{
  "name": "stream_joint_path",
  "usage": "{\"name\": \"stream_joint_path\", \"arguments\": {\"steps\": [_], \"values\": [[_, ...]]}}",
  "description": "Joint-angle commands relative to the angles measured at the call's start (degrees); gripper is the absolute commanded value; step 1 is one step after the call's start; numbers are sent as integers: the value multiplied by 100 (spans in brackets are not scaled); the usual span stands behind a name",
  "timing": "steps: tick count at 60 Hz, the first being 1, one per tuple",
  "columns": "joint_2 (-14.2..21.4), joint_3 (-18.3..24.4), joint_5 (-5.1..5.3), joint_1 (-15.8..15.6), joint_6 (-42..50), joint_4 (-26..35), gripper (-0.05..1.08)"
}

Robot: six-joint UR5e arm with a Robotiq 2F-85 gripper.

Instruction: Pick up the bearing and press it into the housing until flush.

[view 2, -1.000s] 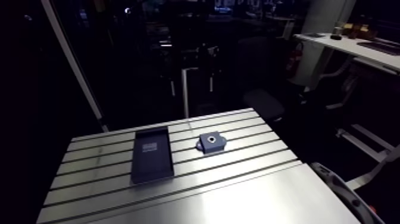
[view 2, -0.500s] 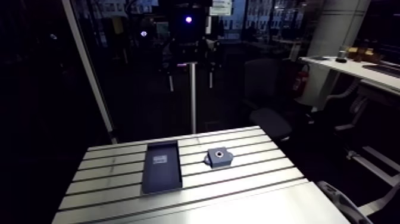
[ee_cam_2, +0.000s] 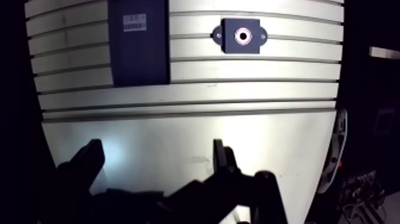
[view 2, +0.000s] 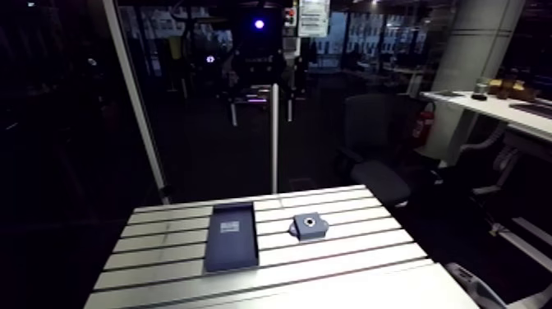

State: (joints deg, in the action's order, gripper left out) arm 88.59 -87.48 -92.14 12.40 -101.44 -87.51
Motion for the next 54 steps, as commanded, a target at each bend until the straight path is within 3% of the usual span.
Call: {"name": "stream_joint_path", "arguments": {"steps": [1, 9, 54], "values": [[22, 32, 17, -145, 14, 10, 1], [22, 102, 59, -251, 58, 63, 1], [-141, 218, 68, -410, 165, 133, 1]]}}
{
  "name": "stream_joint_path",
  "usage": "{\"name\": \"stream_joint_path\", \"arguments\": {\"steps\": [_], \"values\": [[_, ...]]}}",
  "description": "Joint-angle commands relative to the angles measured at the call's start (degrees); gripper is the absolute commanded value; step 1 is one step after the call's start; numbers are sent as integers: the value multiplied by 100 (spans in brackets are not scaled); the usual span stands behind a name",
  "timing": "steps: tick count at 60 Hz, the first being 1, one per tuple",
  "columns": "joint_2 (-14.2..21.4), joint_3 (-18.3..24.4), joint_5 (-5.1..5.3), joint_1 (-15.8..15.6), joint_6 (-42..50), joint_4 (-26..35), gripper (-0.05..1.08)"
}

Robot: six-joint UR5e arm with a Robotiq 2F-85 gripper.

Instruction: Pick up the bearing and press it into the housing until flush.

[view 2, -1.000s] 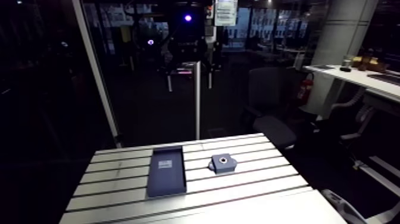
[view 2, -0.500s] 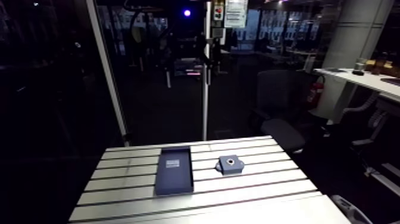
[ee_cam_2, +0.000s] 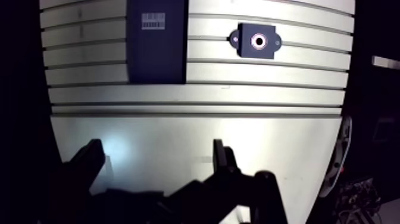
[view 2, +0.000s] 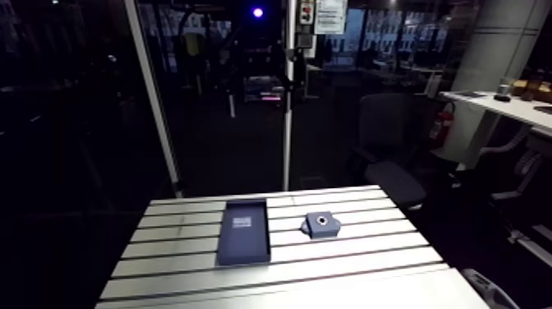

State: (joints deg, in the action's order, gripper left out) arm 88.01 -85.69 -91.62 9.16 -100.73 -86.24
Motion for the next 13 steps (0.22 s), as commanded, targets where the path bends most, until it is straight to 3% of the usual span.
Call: {"name": "stream_joint_path", "arguments": {"steps": [1, 13], "values": [[-109, 47, 17, -119, 137, 7, 1], [-174, 49, 17, -204, 170, -2, 1]]}}
